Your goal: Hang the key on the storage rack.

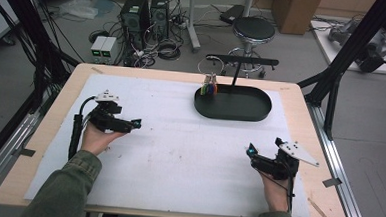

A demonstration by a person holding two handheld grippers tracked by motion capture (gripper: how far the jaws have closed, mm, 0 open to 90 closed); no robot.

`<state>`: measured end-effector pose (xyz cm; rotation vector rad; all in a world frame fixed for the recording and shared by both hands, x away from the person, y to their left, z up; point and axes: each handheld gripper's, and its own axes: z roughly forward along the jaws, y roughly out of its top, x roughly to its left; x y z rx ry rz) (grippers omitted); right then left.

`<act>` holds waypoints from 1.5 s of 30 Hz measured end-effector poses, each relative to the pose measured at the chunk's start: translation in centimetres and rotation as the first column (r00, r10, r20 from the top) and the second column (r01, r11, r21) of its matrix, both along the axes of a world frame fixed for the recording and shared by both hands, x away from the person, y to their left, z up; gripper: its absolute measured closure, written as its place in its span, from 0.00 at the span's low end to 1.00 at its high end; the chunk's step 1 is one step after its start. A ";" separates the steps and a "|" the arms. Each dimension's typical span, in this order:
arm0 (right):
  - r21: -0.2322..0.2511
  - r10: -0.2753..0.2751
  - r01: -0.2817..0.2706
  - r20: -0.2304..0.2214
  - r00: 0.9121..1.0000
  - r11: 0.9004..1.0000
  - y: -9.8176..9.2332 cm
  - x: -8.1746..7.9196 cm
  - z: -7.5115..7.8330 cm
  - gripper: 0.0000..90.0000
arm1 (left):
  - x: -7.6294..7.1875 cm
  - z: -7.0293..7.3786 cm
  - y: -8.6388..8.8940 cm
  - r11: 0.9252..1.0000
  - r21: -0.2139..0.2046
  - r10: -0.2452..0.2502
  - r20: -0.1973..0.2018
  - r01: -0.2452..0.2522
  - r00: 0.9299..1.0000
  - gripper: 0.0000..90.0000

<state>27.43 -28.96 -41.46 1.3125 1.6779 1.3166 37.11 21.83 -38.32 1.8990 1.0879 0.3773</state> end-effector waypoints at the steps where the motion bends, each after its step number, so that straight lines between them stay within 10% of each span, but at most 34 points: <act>1: -0.002 0.001 -0.001 0.002 1.000 1.000 0.0 0.0 0.0 0.01 | -0.1 -0.1 0.2 1.000 -0.001 0.004 -0.003 -0.004 1.000 0.02; 35: -0.015 -0.004 0.004 0.005 1.000 1.000 0.1 0.0 0.0 0.01 | -6.6 -3.4 8.4 0.976 -0.069 0.214 0.115 -0.207 0.970 0.02; 45: -0.012 0.000 0.000 0.006 1.000 1.000 0.2 0.0 0.0 0.01 | -8.7 -4.2 9.9 0.954 -0.134 0.288 0.170 -0.268 0.942 0.02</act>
